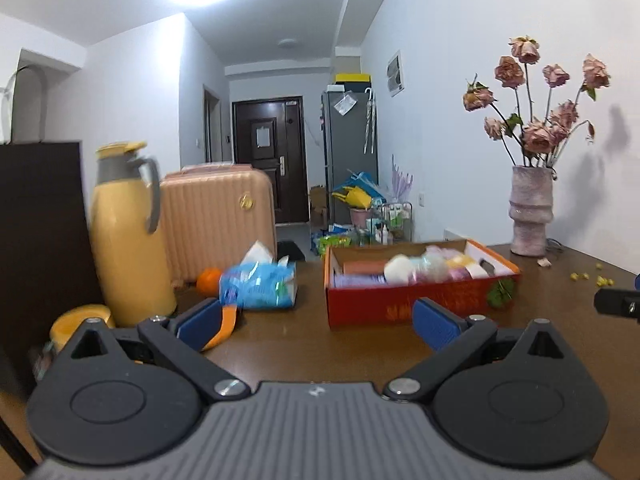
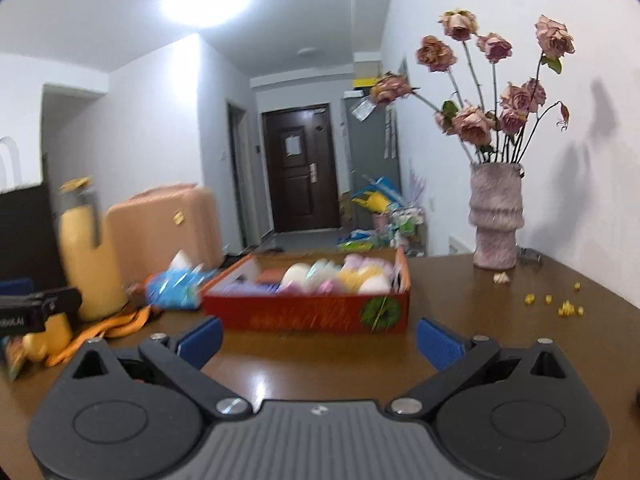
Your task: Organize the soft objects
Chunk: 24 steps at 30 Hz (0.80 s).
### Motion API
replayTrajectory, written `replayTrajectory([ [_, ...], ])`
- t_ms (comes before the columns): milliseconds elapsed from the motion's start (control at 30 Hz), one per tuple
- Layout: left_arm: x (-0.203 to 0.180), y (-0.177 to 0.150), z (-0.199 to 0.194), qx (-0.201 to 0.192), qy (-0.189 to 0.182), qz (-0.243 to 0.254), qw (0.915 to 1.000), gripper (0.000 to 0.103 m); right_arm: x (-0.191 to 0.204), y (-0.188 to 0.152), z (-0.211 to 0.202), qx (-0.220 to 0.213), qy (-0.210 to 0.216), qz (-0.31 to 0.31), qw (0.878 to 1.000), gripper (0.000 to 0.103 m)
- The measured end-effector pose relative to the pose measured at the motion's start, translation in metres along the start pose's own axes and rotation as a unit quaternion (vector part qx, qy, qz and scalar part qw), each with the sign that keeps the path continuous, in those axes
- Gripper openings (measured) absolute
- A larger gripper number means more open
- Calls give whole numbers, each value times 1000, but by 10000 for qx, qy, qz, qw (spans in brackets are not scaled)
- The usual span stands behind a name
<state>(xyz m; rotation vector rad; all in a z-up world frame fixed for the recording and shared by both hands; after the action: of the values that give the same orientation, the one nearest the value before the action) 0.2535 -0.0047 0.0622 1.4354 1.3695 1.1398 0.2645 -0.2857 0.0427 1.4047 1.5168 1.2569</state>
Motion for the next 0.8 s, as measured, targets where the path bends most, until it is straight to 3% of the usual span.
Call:
replayTrajectory([
  [167, 0, -38, -62, 67, 63, 44, 9999, 103, 20, -35, -65, -185, 37, -233, 9995, 103],
  [500, -2, -108, -180, 92, 3, 367, 9993, 103, 53, -101, -175, -129, -58, -242, 9996, 103],
  [600, 1, -112, -194, -1, 106, 391, 9992, 103, 56, -112, -187, 14, -25, 142, 9999, 103],
  [800, 11, -101, -193, -45, 221, 180, 9996, 103, 67, -114, -193, -73, -284, 54, 9996, 103],
])
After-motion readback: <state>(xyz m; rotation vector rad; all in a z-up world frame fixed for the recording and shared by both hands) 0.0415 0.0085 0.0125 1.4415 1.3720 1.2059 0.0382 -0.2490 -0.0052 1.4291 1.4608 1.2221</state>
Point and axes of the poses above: each gripper's, at about its wrist camera, not at the fingertips, and z roughly the way its jaws point, x to its left, y to its top, the point moved 4 cm from there along z, roughly the way its jaws point
